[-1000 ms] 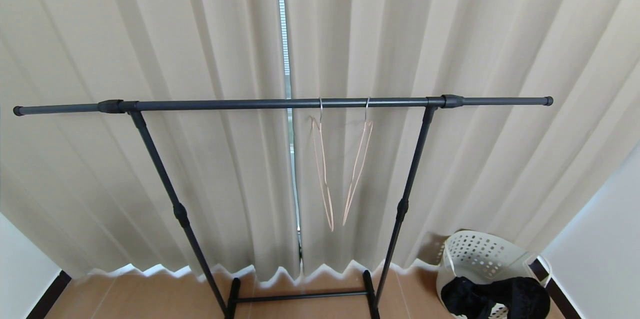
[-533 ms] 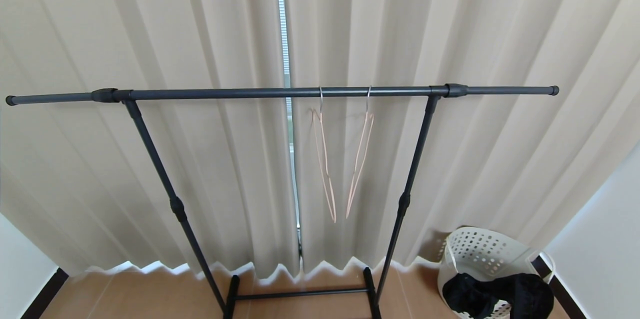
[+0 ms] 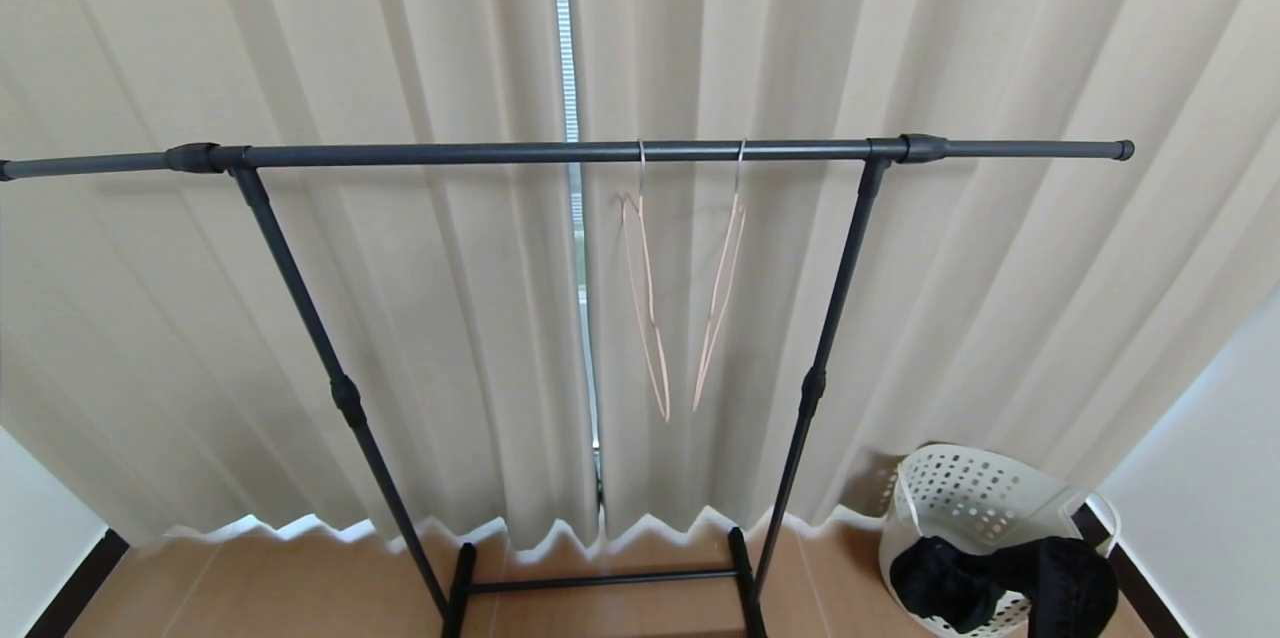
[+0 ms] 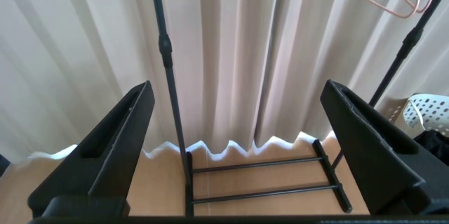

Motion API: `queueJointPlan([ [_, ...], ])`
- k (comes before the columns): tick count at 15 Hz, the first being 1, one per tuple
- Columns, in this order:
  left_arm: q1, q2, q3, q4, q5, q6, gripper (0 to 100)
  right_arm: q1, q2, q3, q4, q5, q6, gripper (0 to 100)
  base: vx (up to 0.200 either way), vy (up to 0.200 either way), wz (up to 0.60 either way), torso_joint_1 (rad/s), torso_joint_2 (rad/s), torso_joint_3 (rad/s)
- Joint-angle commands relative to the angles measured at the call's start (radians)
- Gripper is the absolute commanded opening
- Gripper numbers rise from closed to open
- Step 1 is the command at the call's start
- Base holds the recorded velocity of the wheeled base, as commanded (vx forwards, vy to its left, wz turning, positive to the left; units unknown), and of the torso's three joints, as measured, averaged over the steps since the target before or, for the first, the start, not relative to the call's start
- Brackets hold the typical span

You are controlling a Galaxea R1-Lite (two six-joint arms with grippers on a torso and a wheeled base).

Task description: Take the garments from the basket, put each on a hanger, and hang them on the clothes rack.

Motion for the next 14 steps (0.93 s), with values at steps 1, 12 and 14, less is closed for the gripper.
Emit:
queueJointPlan([
  [1,0.000,0.001,0.000,0.000,0.000,0.000,100,0.000,0.003,0.000,-0.001,0.000,-0.001,100,0.000,0.000,0.00,-0.149,0.35,0.203],
  [12,0.000,0.001,0.000,0.000,-0.003,0.000,100,0.000,0.002,0.000,-0.001,0.000,-0.001,100,0.000,0.000,0.00,-0.173,0.42,0.241],
  [14,0.000,0.001,0.000,0.000,-0.003,0.000,100,0.000,0.003,0.000,-0.001,0.000,-0.001,100,0.000,0.000,0.00,-0.215,0.55,0.329],
])
